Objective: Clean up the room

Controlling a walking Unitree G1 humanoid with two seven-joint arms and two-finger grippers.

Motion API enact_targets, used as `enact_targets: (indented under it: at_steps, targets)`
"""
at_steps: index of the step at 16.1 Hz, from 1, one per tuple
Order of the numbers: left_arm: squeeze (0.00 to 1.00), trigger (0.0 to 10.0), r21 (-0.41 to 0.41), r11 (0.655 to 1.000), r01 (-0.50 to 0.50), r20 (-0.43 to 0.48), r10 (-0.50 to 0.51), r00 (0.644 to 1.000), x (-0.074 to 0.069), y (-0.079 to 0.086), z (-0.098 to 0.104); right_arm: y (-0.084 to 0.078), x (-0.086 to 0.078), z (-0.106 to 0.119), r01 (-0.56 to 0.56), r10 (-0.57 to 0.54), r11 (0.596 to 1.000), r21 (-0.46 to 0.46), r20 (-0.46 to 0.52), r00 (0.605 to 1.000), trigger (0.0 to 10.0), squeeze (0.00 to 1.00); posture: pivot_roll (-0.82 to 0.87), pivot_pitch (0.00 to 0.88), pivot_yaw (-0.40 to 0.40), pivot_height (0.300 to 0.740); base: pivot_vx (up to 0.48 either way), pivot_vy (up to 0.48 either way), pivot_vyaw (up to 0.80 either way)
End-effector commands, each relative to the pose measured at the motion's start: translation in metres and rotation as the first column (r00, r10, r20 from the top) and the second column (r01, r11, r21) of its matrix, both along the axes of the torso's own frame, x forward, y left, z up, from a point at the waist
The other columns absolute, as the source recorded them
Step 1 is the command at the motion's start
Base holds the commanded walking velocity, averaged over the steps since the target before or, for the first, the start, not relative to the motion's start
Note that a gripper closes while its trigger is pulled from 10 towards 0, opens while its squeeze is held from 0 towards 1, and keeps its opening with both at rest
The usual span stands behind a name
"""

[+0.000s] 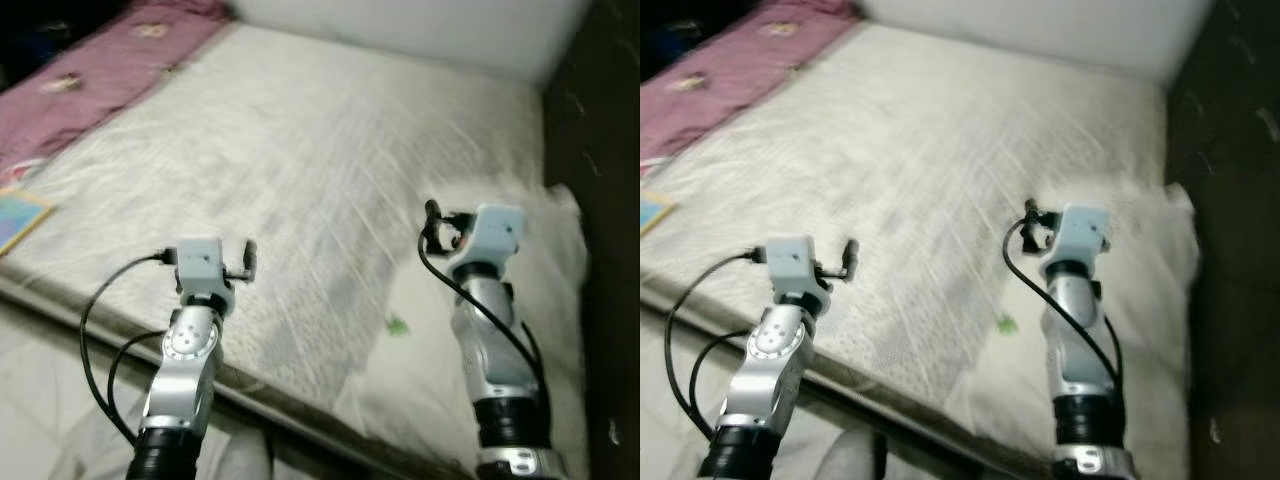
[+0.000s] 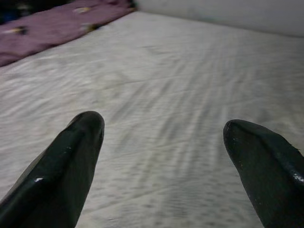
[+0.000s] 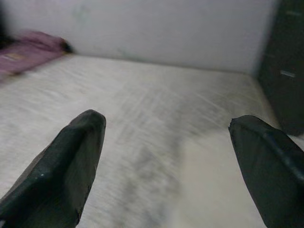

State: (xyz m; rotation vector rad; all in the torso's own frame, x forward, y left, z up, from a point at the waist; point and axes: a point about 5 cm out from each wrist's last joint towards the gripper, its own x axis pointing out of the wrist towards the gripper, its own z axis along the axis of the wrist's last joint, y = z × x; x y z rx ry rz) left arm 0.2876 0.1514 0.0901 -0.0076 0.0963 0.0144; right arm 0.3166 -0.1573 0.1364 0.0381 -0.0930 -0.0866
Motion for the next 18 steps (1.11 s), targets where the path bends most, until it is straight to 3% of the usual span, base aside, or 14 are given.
enact_targets:
  at_steps: [1,2,3,5,11,14,18]
  targets:
    - [0.00,10.0,0.011,1.000,-0.026,-0.015,0.026,1.000,-0.002,0.006,-0.003,0.012,0.002,0.007,-0.041,0.041,0.999,-0.009,0.022,0.999,10.0,0.00,0.02,0.000,-0.012,0.740,0.000,0.000,0.00]
    - [0.00,10.0,0.010,1.000,-0.013,-0.001,0.013,1.000,-0.002,0.003,-0.002,0.012,0.003,0.007,-0.038,0.039,0.999,-0.010,0.020,0.999,10.0,0.00,0.02,0.000,-0.012,0.740,0.000,0.000,0.00]
    - [0.00,10.0,-0.049,0.998,0.051,0.015,-0.050,0.999,-0.004,-0.002,-0.001,0.011,0.002,0.006,-0.038,0.038,0.999,-0.013,0.016,0.999,10.0,0.00,0.02,0.000,-0.009,0.740,0.000,0.000,0.00]
    - [0.00,10.0,-0.093,0.989,0.112,0.046,-0.108,0.993,-0.007,-0.004,0.002,0.011,0.002,0.006,-0.037,0.037,0.999,-0.016,0.010,0.999,10.0,0.00,0.02,0.000,-0.010,0.740,0.000,0.000,0.00]
    - [0.00,10.0,-0.059,0.995,0.085,0.062,-0.081,0.995,-0.007,0.001,0.004,0.015,0.003,-0.003,-0.022,0.022,1.000,-0.011,-0.048,0.999,10.0,0.00,0.03,0.000,-0.013,0.740,0.000,0.000,0.00]
    - [0.00,10.0,-0.038,0.997,0.074,0.057,-0.072,0.996,-0.007,0.001,0.003,0.021,0.001,0.002,-0.070,0.070,0.996,-0.055,-0.009,0.998,10.0,0.00,0.03,0.000,-0.012,0.740,0.000,0.000,0.00]
    - [0.00,10.0,-0.055,0.995,0.078,0.059,-0.075,0.995,-0.007,-0.001,0.003,0.011,0.004,-0.006,-0.006,0.002,0.999,-0.052,-0.073,0.997,10.0,0.00,0.02,0.000,-0.010,0.740,0.000,0.000,0.00]
